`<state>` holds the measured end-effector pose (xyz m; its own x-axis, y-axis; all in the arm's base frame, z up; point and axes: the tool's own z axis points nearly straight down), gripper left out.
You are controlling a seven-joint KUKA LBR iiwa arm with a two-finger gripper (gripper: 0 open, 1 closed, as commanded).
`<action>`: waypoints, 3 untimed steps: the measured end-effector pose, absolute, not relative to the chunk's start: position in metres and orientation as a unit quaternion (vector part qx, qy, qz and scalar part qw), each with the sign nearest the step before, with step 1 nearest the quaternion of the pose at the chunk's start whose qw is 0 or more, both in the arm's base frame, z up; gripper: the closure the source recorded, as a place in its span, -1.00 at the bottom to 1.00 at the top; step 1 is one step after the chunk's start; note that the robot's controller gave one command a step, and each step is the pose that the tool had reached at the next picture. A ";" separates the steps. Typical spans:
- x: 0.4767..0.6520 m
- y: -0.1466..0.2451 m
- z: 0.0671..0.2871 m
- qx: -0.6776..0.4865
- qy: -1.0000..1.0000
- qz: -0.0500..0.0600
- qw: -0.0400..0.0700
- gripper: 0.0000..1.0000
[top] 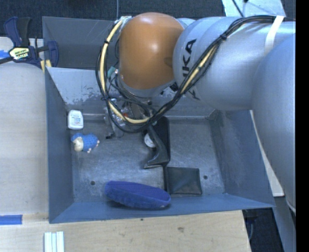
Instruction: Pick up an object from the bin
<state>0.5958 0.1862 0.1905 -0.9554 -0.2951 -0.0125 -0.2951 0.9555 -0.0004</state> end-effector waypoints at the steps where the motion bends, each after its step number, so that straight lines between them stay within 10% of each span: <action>1: 0.601 0.233 0.138 -0.308 0.951 0.001 0.002 1.00; 2: 0.591 0.224 0.224 -0.298 0.955 0.000 0.006 1.00; 3: 0.603 0.237 0.209 -0.406 0.914 0.001 0.003 1.00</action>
Offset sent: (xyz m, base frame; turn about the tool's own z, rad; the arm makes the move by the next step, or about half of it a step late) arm 0.0055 0.0460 -0.0510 -0.3263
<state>0.6029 0.2368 0.2089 -0.6700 -0.7423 -0.0061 -0.7423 0.6701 -0.0015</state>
